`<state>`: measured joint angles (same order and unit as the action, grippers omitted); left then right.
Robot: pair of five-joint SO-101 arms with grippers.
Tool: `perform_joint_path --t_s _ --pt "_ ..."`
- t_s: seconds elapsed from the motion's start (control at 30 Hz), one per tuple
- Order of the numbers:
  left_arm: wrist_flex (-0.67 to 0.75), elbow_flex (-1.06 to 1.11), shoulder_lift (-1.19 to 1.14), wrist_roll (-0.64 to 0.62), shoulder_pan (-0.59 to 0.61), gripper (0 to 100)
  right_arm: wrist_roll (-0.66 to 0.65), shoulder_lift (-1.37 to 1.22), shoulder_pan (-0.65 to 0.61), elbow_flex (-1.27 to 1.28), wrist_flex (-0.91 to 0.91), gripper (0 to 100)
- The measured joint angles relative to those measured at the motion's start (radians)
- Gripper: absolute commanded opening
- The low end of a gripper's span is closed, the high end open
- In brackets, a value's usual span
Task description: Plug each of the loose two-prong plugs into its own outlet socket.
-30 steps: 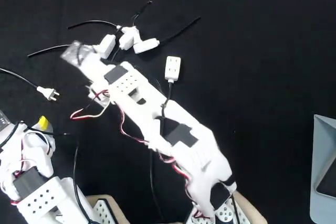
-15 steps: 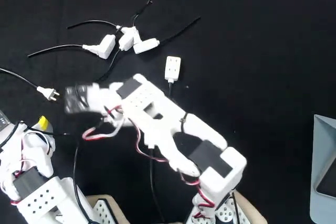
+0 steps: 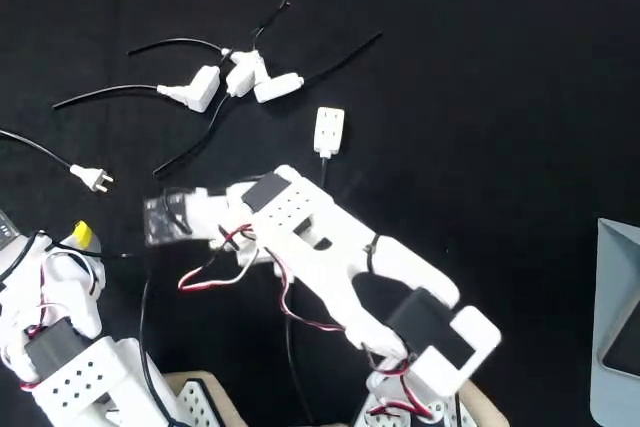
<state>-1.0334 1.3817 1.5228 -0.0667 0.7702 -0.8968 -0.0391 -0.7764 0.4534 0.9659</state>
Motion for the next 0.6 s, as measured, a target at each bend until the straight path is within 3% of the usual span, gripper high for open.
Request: perform_joint_path --t_s 0.13,0.27,0.43,0.6 --pt "0.0 0.0 0.0 0.0 0.0 27 0.181 0.054 0.0 0.0 -0.048 16.9" --pt "0.0 0.0 0.0 0.0 0.0 27 0.446 0.114 0.0 0.0 -0.063 12.3" --pt "0.0 0.0 0.0 0.0 0.0 27 0.918 0.135 0.0 0.005 -0.063 12.7" --pt "0.0 0.0 0.0 0.0 0.0 27 1.395 0.118 0.0 0.005 -0.068 23.4"
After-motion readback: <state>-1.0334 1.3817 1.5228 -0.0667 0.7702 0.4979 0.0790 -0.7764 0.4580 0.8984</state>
